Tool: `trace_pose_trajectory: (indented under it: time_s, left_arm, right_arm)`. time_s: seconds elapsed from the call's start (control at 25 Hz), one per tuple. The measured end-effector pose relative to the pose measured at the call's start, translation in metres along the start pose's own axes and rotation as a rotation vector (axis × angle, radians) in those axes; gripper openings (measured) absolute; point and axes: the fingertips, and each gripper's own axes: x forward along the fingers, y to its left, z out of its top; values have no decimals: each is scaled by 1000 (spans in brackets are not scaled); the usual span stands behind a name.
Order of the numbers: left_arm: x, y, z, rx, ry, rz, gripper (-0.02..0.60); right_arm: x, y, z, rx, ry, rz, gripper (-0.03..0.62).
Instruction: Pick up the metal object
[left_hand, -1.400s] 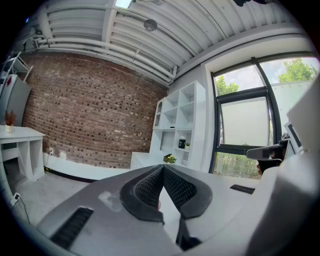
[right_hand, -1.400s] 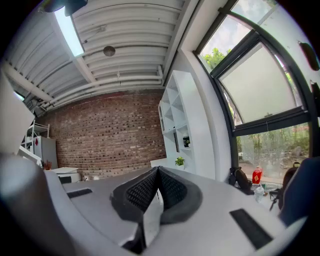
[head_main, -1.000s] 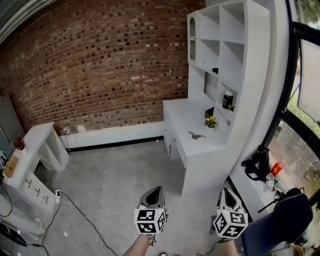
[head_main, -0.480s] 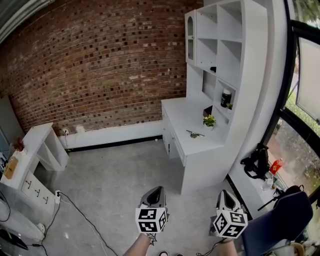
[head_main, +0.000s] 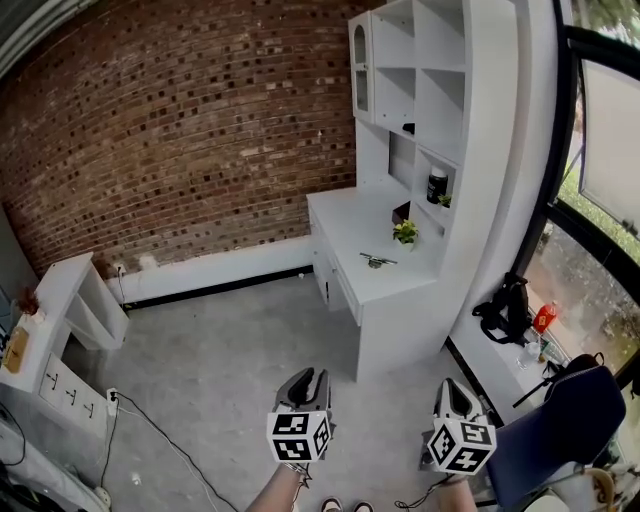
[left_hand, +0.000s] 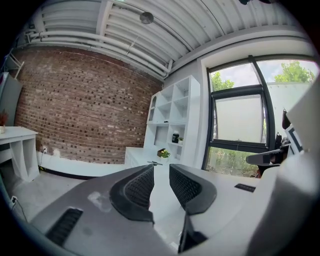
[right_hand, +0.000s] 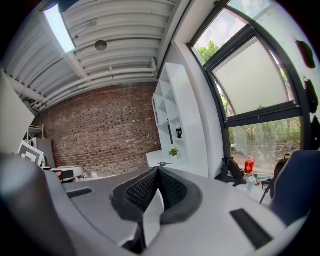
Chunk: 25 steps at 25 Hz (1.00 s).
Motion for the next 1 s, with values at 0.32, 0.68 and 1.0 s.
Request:
trace_pose_trajectory:
  time_s: [0.32, 0.68, 1.0]
  left_arm:
    - [3, 10, -6, 33, 14, -22, 109]
    - [8, 37, -13, 25, 34, -30, 109]
    - [32, 40, -20, 25, 53, -39, 109]
  right_arm:
    - [4, 6, -11, 24, 15, -28, 2]
    - [0, 17, -25, 23, 37, -72, 2]
    - [18, 4, -32, 39, 66, -89, 2]
